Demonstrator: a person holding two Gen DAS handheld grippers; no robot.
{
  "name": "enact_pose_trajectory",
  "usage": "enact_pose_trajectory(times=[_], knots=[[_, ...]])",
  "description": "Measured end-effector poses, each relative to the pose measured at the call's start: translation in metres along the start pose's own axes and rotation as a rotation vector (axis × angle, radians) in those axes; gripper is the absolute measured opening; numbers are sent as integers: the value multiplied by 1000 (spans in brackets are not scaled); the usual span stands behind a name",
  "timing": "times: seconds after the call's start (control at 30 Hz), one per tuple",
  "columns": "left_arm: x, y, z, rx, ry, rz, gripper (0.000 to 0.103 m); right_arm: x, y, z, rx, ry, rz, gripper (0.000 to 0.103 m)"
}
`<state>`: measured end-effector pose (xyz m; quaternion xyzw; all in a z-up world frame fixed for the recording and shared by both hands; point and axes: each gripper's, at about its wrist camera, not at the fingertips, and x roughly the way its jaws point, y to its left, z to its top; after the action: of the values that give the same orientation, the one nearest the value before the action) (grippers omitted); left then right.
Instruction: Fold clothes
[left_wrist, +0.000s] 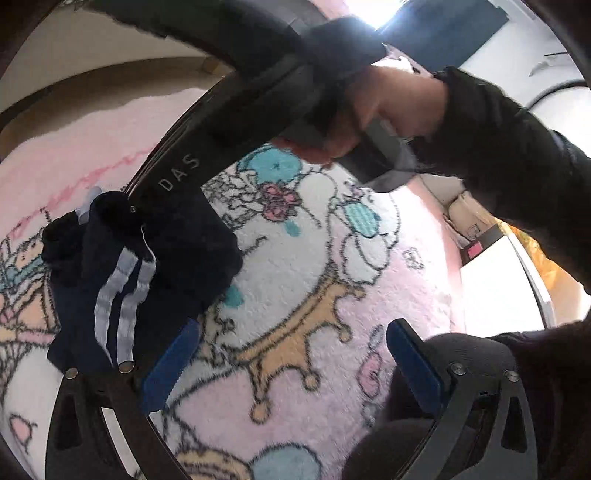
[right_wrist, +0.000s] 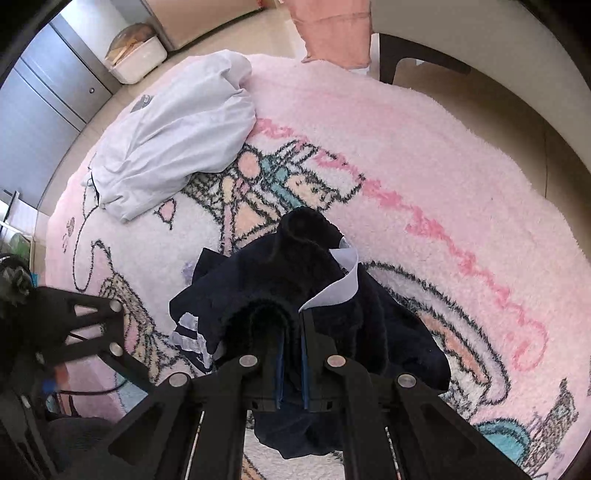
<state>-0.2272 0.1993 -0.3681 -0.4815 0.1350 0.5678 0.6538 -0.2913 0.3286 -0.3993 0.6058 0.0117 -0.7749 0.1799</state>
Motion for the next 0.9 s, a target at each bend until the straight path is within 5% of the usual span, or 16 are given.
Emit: enact_pose_trajectory(times=[0.17,0.37,0.53,0.77,0.9], knots=[[5,33,2,-105,0,56,103,1,-5,-2,14,3,11,4],[-20,51,3,-172,-99,113,103,2,-11,-6,26,-18,24,6],[-24,60,7,-202,-109,161,103,-10,-16,-12,63,-68,-11,47],[-33,77,6,-256,-129,219,103,-45,-34,-37,129,-186,-68,52],[-38,81,4,-277,-137,233,103,-48,-50,-60,283,-240,100,52]])
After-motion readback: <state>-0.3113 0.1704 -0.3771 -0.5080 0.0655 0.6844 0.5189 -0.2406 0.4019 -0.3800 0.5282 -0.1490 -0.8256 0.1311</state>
